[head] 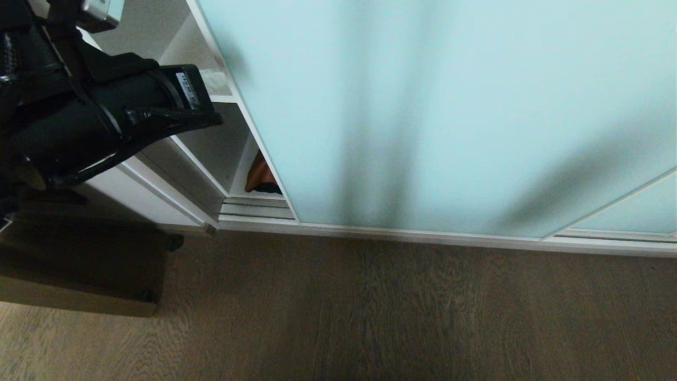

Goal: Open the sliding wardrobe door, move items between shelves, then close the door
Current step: Close the door

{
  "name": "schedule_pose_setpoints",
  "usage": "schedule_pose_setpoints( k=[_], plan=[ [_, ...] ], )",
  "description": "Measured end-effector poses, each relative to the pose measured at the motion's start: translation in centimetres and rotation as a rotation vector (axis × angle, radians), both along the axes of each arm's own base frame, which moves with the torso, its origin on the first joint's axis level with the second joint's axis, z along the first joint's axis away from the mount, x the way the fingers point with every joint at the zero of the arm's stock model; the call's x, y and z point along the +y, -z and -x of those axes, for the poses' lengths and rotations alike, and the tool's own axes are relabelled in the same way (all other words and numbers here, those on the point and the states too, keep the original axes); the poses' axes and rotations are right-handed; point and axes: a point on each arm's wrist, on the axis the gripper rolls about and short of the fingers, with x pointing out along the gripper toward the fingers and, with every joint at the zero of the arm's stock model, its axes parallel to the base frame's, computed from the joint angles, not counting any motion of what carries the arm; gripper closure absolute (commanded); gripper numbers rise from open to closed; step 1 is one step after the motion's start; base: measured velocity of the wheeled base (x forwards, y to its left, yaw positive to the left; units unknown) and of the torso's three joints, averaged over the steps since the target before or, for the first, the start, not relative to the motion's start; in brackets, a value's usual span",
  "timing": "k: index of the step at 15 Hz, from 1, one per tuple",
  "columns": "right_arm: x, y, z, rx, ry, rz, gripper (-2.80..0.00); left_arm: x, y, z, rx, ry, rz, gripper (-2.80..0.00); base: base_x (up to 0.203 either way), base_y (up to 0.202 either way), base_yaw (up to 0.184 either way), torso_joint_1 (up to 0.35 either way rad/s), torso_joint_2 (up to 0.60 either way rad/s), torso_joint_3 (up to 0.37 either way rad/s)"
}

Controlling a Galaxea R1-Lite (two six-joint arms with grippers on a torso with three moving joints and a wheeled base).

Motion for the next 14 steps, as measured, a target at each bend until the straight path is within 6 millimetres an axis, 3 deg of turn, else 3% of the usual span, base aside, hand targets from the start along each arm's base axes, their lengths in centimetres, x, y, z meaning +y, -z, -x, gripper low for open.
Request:
schedule_pose_setpoints(
  k=[5,14],
  plan=[
    [0.0,0.0,0.0,0.0,0.0,0.0,0.0,-0.7,1.3,-2.6,-0.019,-0.057,-0.034,0.0,0.0,0.0,0.0,0.0,0.0,0.0],
    [0.0,0.0,0.0,0.0,0.0,0.0,0.0,-2.3,3.0,-5.5,-0.007,-0.059,-0.028,0.0,0.0,0.0,0.0,0.0,0.0,0.0]
  ],
)
